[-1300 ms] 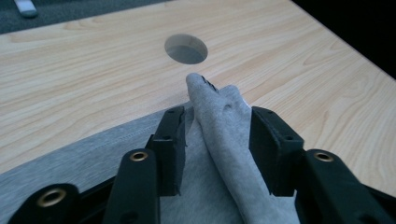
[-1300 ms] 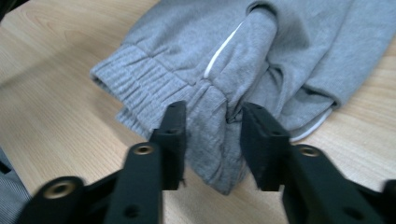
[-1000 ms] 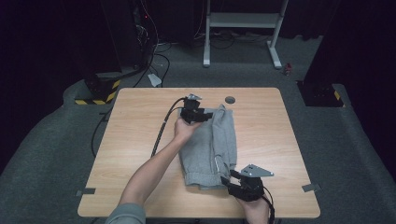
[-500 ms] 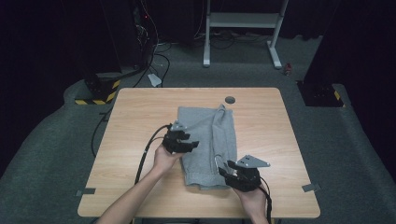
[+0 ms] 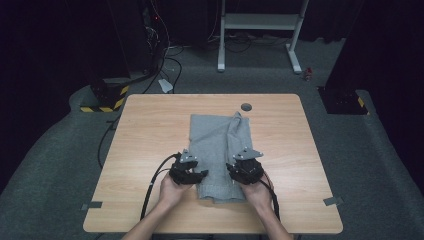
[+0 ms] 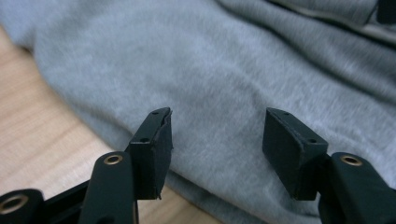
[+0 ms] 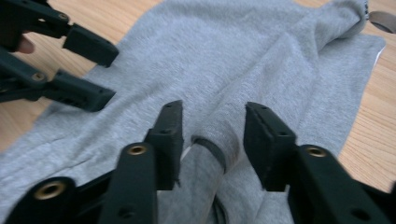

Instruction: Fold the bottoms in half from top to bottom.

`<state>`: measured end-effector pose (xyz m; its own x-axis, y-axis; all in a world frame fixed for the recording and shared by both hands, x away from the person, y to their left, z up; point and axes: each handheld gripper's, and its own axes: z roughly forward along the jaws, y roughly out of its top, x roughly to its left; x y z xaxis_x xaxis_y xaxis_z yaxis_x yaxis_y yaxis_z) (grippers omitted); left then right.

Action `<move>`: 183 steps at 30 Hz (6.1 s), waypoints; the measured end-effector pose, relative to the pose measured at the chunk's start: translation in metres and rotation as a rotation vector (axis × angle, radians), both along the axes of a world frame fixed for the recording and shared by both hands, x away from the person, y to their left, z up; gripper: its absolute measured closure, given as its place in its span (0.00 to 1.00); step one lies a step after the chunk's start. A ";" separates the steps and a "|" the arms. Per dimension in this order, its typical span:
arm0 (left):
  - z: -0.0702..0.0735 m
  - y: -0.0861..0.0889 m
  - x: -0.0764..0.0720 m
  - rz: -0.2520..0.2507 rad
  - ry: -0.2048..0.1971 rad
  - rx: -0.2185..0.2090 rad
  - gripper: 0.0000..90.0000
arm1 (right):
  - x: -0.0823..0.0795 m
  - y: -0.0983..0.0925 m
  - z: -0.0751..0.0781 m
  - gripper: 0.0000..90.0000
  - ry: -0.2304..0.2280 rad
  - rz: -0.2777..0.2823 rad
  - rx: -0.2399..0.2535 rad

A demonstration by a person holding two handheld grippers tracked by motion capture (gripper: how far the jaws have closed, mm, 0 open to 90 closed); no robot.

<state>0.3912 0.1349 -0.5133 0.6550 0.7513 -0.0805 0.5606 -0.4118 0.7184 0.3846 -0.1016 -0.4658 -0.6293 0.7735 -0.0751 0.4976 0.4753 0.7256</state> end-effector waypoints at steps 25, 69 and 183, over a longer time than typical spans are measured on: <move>-0.002 -0.006 -0.003 0.001 -0.077 0.029 0.46 | 0.002 -0.051 -0.010 0.75 0.009 -0.111 0.021; -0.006 -0.005 0.009 0.055 -0.097 0.073 0.43 | 0.031 -0.020 -0.032 0.76 0.024 -0.079 -0.128; 0.019 0.028 0.114 0.292 -0.110 0.113 0.60 | 0.110 -0.037 -0.019 0.78 0.081 -0.259 0.033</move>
